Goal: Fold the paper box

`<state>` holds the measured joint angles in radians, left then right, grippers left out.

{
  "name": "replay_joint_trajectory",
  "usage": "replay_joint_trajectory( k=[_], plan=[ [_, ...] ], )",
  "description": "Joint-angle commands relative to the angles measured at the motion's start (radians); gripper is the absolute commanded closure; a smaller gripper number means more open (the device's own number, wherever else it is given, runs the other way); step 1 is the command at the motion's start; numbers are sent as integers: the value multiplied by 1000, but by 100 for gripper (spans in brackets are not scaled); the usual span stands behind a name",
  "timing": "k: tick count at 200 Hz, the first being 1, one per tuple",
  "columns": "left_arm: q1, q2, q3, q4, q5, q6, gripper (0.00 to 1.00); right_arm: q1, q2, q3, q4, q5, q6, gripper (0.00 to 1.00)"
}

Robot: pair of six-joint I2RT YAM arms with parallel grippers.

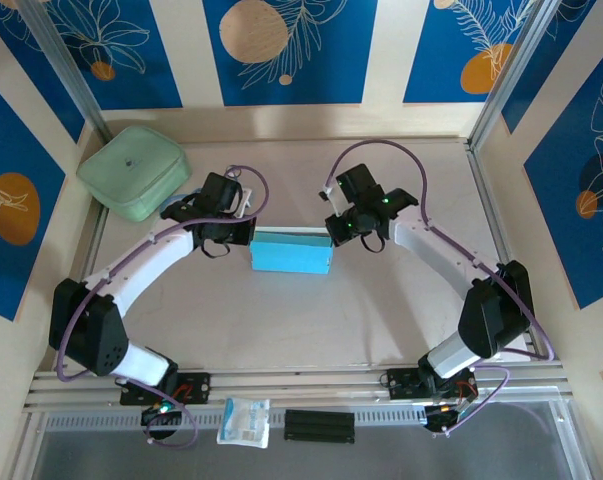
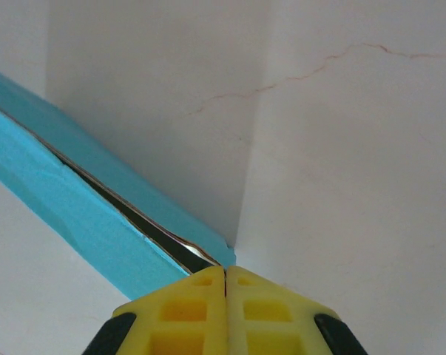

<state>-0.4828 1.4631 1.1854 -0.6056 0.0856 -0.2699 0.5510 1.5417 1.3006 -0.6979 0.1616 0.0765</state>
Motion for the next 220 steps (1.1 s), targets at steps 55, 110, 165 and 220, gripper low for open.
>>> replay_joint_trajectory(
  k=[55,110,165,220],
  plan=[
    [-27,-19,-8,49,51,-65,98,24,34,29,0,-6,281,100],
    [-54,-70,-67,161,37,-173,98,64,20,16,7,98,392,100],
    [-69,-56,-52,244,-16,-207,98,95,6,12,94,225,336,100],
    [-89,-58,-131,301,-29,-262,98,128,-8,-83,167,265,364,100]
  ],
)
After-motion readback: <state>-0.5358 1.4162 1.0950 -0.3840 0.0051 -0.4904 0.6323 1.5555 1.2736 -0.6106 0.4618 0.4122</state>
